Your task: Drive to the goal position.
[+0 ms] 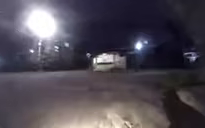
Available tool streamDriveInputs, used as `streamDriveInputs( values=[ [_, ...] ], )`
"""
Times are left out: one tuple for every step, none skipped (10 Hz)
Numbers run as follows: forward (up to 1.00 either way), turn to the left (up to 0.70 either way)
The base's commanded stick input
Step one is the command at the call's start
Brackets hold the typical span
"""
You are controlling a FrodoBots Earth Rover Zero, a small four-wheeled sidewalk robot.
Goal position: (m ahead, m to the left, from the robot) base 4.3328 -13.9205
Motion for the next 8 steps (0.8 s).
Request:
streamDriveInputs(
  values=[
    [0.7,-0.35],
    [0.7,-0.35],
    [0.7,-0.35],
    [0.7,-0.27],
    [0.7,-0.07],
    [0.7,0.0],
    [0.7,0.0],
    [0.7,0.0]
  ],
)
